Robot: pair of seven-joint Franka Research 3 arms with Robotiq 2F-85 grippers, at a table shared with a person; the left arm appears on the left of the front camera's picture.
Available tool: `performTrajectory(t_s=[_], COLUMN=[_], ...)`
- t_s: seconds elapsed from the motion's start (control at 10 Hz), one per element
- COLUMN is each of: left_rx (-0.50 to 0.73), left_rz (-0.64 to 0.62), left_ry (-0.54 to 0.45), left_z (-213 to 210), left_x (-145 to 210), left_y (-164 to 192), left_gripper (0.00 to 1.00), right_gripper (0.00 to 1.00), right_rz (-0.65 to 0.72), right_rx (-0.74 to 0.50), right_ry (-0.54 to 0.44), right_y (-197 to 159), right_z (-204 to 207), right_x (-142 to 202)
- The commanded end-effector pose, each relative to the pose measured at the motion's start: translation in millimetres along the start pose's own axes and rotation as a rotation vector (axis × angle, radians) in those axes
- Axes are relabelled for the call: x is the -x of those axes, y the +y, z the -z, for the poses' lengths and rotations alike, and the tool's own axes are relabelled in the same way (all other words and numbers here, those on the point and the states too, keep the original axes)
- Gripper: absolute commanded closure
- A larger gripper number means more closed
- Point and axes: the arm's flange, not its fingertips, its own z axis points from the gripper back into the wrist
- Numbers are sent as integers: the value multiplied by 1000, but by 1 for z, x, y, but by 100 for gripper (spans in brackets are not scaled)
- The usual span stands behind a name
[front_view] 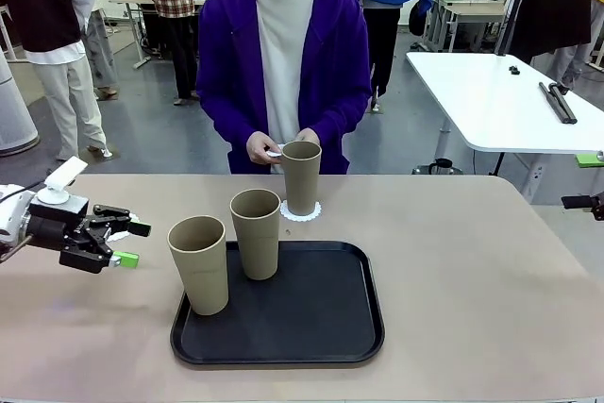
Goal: Place coasters on the table and set cups on them.
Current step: Take one Reusable plastic cup from the Flat Tray and place it on a coaster set by the human.
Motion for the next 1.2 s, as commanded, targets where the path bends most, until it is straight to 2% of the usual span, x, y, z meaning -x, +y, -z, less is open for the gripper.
performTrajectory(t_s=[0.0, 0.2, 0.4, 1.1], left_rx=[-9, -3, 66, 166], left_rz=[5, -1, -31, -32], left_ry=[-10, 0, -72, -216], left_z=[-2, -1, 5, 45], left_x=[-2, 0, 14, 37], left_y=[-1, 0, -3, -1], left_gripper=[0, 0, 0, 0], right_gripper=[0, 0, 0, 0], right_rz=[-1, -1, -1, -1], right_rx=[1, 1, 1, 1], right_ry=[14, 14, 14, 14], right_y=[1, 1, 1, 1], right_z=[-1, -1, -1, -1], right_x=[2, 2, 2, 2])
